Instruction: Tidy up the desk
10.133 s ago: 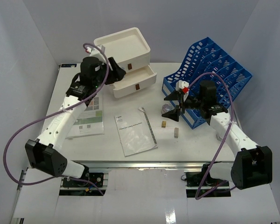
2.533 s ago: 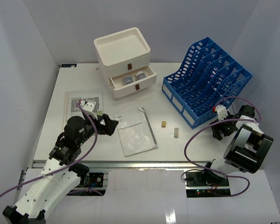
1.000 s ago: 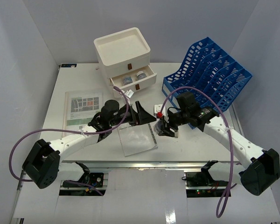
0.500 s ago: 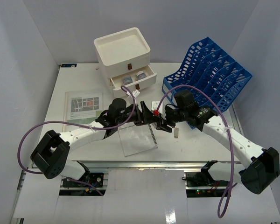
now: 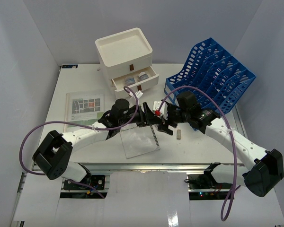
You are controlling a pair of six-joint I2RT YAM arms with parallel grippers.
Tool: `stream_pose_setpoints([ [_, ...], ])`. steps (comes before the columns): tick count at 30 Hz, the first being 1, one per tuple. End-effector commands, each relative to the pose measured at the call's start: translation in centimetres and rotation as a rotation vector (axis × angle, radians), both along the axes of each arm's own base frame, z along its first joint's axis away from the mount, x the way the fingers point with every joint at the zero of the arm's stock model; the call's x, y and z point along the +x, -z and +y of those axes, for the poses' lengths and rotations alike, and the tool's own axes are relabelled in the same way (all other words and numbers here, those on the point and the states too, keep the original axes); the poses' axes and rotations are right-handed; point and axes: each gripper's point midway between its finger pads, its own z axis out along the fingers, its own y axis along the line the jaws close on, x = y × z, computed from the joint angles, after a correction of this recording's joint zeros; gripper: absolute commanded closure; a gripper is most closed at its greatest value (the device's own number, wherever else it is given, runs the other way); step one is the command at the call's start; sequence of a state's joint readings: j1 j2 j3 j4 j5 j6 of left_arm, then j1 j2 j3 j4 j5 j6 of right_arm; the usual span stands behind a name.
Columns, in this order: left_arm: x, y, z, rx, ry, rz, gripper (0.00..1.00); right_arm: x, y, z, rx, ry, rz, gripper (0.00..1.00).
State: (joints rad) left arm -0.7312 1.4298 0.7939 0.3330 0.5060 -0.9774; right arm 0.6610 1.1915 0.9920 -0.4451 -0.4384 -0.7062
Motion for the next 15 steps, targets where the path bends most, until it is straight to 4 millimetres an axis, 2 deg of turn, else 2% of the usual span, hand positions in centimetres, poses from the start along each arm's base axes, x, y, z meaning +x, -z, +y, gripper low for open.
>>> stream_pose_setpoints([
  [1, 1.4, -0.3, 1.8, 0.081, -0.056, -0.051, 0.96, 2.0, -3.4, 0.4, 0.081, 0.065, -0.127, 0.1],
  [4, 4.5, 0.9, 5.5, 0.188, -0.177, -0.071, 0.99, 2.2, -4.9, -0.6, 0.109, 0.097, -0.16, 0.1],
  [6, 7.2, 1.4, 9.0, 0.278, -0.269, -0.083, 1.0, 2.4, -5.8, -1.7, 0.136, 0.125, -0.174, 0.1],
  [8, 10.3, 1.2, 12.6, 0.364, -0.386, -0.111, 1.0, 2.2, -5.8, -2.6, 0.155, 0.137, -0.163, 0.1],
  [11, 13.9, -1.5, 15.6, 0.467, -0.484, -0.196, 1.0, 2.1, -5.4, -4.3, 0.201, 0.167, -0.143, 0.1],
  [15, 18.8, -5.4, 17.5, 0.578, -0.587, -0.294, 1.0, 2.4, -4.4, -6.0, 0.262, 0.216, -0.122, 0.1],
])
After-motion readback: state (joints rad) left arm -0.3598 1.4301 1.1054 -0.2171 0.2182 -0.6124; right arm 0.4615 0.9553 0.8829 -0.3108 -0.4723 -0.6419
